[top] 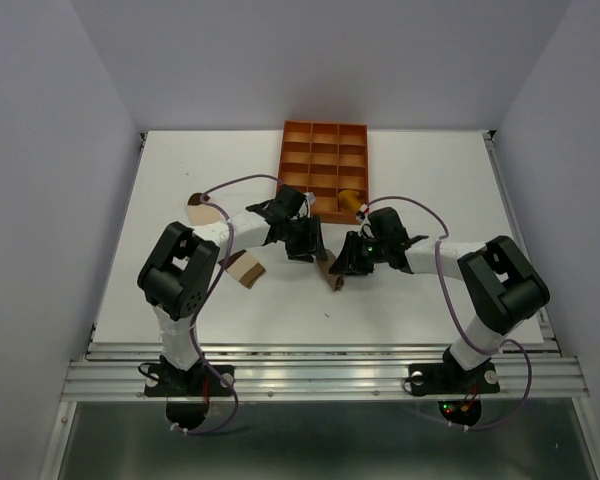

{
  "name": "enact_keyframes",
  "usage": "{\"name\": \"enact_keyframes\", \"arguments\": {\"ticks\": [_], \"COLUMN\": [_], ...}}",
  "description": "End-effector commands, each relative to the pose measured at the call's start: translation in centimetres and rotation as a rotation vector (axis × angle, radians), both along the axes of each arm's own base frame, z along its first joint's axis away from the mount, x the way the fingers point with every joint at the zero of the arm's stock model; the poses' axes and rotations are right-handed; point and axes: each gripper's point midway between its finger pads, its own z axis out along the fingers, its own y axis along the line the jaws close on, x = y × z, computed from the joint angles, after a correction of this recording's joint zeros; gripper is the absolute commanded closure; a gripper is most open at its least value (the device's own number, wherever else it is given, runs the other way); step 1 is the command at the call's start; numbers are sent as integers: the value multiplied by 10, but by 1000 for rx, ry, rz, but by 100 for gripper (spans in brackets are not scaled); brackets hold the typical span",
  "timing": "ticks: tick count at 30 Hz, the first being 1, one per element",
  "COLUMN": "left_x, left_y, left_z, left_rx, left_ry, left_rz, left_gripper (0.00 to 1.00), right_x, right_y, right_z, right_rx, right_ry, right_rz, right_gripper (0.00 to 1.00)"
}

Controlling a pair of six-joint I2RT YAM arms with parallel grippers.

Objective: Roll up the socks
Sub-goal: Roll the sock at the center of the board.

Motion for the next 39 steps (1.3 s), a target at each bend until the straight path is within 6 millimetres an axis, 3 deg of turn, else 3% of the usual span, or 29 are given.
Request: {"name": "enact_keyframes", "arguments": {"ticks": [1, 10, 12, 17, 23, 29, 39], "left_x": [11, 8, 10, 7, 1, -1, -5], "left_y": [-15, -18, -19, -20, -7, 0, -5], "left_z": [11, -6, -8, -22, -44, -45, -43], "left_rx": [-53, -16, -4, 89, 239, 324, 347], "left_ry": [-27, -1, 3, 10, 17, 7, 15], "left_rz": [-6, 16, 33, 48, 63, 81, 52], "left_gripper": [44, 46, 48, 65, 77, 78, 78], "right_x": [-16, -15, -16, -13, 3, 13, 15], "right_y": [-32, -32, -32, -30, -24, -18, -3], "right_z": [-40, -42, -43, -35, -3, 33, 56], "right_rx": [-168, -169, -171, -165, -153, -223, -430], "right_ry": [53, 45, 43, 1, -134, -299, -566], "right_rz": [-31, -32, -23, 7, 50, 75, 76], "right_gripper": [92, 86, 77, 58, 39, 35, 34]}}
